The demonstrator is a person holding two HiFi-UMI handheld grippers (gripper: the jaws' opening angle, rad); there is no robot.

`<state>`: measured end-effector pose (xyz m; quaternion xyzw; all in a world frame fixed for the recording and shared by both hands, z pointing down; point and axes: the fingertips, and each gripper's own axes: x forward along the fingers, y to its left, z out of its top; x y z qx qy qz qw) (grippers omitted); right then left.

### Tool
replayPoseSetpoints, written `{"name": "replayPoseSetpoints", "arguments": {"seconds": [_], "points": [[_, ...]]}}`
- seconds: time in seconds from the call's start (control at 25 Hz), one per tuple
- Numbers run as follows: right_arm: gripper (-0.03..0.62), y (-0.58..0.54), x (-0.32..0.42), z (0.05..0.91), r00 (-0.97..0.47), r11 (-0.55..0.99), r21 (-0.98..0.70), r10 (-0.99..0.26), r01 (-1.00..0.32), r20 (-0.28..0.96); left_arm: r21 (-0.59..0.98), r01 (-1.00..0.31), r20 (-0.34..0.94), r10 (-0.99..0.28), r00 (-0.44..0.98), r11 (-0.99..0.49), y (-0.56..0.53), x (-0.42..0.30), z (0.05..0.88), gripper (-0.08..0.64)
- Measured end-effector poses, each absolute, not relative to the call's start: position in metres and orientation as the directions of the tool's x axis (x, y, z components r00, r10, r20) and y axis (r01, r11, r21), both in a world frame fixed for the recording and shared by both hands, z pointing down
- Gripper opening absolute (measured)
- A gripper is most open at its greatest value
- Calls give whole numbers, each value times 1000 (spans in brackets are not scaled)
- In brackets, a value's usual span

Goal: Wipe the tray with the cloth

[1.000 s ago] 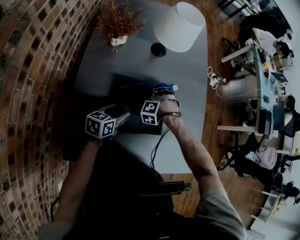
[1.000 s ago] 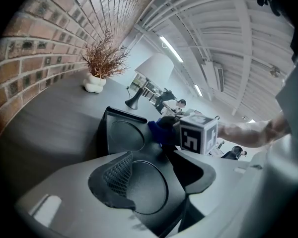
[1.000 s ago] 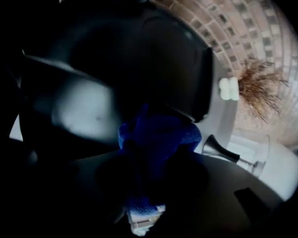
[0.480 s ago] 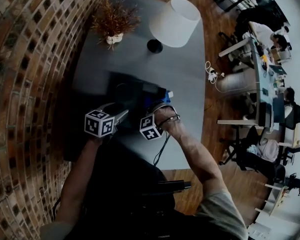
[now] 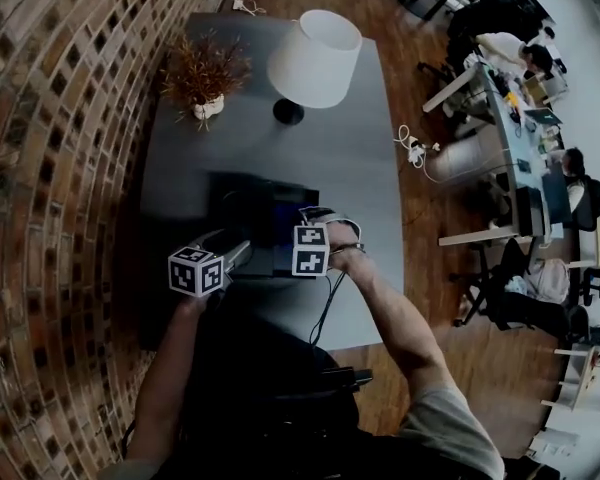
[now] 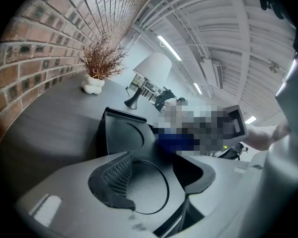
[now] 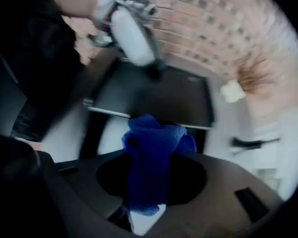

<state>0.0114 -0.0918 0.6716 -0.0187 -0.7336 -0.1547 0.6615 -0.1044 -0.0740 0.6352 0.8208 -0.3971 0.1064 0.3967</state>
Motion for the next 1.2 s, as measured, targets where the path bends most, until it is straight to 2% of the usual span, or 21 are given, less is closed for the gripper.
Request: {"name": "replayPoseSetpoints", "arguments": {"seconds": [0.08, 0.16, 0.28, 0.36, 0.48, 0.56, 0.64, 0.72, 0.8, 0.88, 0.96, 1.08, 1.2], "points": [[140, -136, 1, 669, -121, 893, 387, -369, 230, 922, 567, -736, 490, -568, 662, -369, -74, -105, 636, 247], [141, -161, 0, 686, -71, 854, 443, -442, 271, 894, 572, -735, 488, -570, 662, -364, -73, -105, 636, 247], [137, -182, 30, 716, 113, 828, 441, -504, 346, 856, 576, -734, 486, -572, 661, -359, -74, -104, 635, 247], [137, -175, 39, 720, 171, 842, 384, -471, 378, 865, 574, -735, 488, -570, 661, -361, -74, -104, 634, 247], [137, -138, 46, 718, 223, 851, 190, -333, 490, 916, 570, -736, 490, -568, 662, -366, -77, -105, 634, 247], [137, -97, 45, 717, 223, 818, 60, -226, 572, 948, 568, -737, 492, -566, 661, -367, -78, -106, 634, 247], [138, -57, 42, 719, 194, 799, -10, -134, 601, 972, 566, -737, 496, -563, 662, -369, -78, -106, 636, 247], [138, -26, 35, 719, 122, 848, -50, -17, 527, 992, 566, -737, 499, -557, 663, -370, -77, -108, 637, 247], [136, -7, 29, 715, -2, 922, -91, 98, 376, 995, 566, -736, 502, -552, 665, -371, -77, -107, 638, 247], [137, -7, 26, 702, -192, 975, -113, 150, 189, 970, 566, -735, 505, -548, 667, -373, -75, -107, 639, 247], [138, -20, 32, 673, -429, 991, -128, 105, -26, 897, 564, -736, 508, -546, 666, -374, -74, -106, 640, 247], [138, -36, 65, 602, -706, 940, -181, -81, -288, 703, 557, -740, 512, -546, 663, -376, -74, -106, 639, 247], [140, -24, 136, 537, -765, 865, -207, -264, -457, 587, 557, -740, 510, -548, 663, -376, -74, -105, 638, 247]]}}
